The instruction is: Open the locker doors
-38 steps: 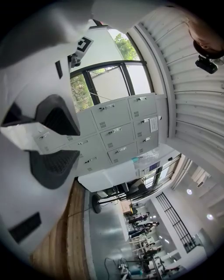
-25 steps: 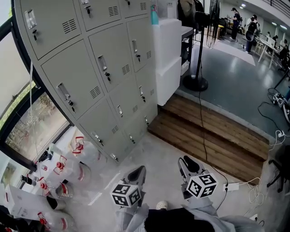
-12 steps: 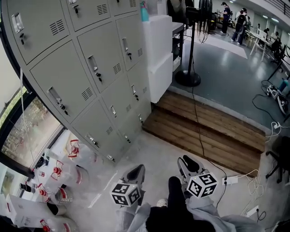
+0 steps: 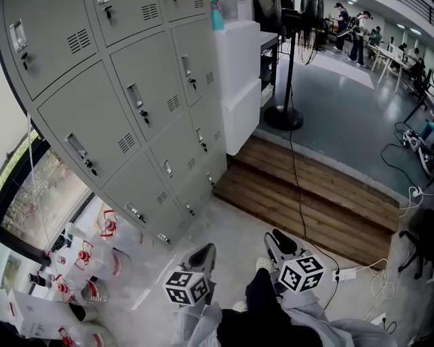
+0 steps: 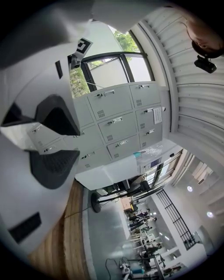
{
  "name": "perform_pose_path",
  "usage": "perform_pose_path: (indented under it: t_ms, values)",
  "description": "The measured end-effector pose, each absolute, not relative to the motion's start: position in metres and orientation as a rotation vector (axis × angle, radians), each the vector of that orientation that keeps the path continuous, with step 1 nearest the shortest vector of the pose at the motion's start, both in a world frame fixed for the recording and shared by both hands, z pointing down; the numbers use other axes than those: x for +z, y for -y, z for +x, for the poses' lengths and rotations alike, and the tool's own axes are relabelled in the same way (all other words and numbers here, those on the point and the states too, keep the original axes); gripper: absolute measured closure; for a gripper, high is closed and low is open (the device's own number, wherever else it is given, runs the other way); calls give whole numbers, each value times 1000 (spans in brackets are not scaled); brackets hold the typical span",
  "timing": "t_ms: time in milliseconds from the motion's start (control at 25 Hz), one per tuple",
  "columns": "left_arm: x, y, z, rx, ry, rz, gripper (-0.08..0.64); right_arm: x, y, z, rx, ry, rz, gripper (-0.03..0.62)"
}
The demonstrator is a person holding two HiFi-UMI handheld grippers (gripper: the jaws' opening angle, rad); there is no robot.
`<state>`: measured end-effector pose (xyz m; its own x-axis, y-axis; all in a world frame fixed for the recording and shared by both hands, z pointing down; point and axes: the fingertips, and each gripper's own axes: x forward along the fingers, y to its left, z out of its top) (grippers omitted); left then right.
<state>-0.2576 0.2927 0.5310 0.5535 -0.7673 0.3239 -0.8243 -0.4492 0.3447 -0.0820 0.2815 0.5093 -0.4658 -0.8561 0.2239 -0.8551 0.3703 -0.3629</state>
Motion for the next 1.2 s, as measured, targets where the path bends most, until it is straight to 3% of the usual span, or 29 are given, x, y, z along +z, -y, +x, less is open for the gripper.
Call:
perform_pose_path:
  t_ms: [1200]
  values:
    - [523, -47, -158, 159, 1385, 2286, 551, 514, -29, 15, -734, -2690, -1523, 505]
